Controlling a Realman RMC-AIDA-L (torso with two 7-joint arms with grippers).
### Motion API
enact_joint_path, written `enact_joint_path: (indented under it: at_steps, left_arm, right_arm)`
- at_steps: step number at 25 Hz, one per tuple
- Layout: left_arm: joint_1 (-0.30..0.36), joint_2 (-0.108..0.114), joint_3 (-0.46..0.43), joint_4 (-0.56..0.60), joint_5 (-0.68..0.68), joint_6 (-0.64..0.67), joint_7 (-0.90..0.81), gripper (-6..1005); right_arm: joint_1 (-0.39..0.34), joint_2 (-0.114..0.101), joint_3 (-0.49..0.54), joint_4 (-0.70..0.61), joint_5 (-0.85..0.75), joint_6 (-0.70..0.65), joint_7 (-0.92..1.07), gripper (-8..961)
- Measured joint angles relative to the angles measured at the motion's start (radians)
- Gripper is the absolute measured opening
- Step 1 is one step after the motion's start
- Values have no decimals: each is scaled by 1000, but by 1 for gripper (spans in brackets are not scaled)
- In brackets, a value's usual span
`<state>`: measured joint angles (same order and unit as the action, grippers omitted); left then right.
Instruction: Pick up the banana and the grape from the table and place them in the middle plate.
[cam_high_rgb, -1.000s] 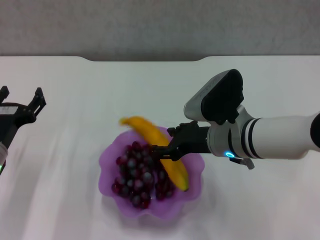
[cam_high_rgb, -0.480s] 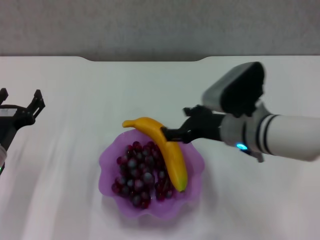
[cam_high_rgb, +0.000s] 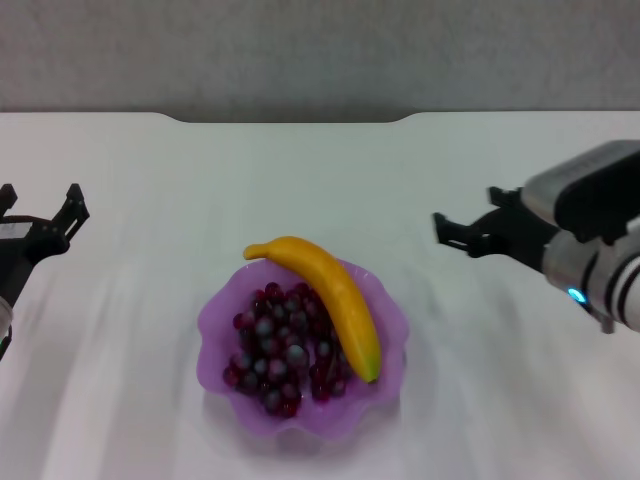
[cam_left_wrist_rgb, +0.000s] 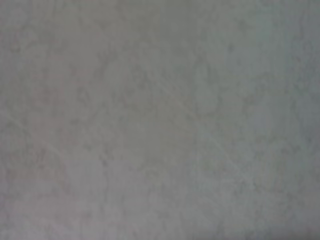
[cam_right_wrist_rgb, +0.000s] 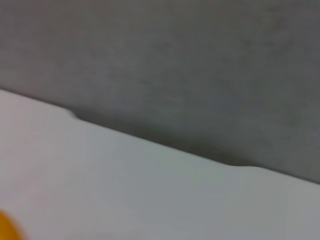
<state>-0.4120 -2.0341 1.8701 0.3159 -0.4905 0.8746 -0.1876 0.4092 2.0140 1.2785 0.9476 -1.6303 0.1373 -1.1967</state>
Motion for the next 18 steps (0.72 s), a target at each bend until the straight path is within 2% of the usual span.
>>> enact_joint_path:
  at_steps: [4,10,11,12,15,18]
  left_arm:
    - [-4,0,3,-6,2,0,-25,880]
    - [-7,0,3,-6,2,-10,-44,880]
    - [-7,0,3,-6,2,-11,-44,880]
    - [-7,0,3,-6,3,-11,-44,880]
    - [-7,0,3,-6,3,-11,-44,880]
    - [-6,0,3,-8,3,-11,-44,880]
  right_arm:
    - [-20,3,-34,-31,52,-153,-61,891]
    - [-13,0,-181,-120,25,-441,21,891]
    - [0,-1,-250,-180,-46,-559,135,891]
    - [0,-1,-250,-180,-46,-559,135,891]
    - [23,-2,-364,-301,-229,-739,439,891]
    - [39,1,-419,-433,-404,-880,738,891]
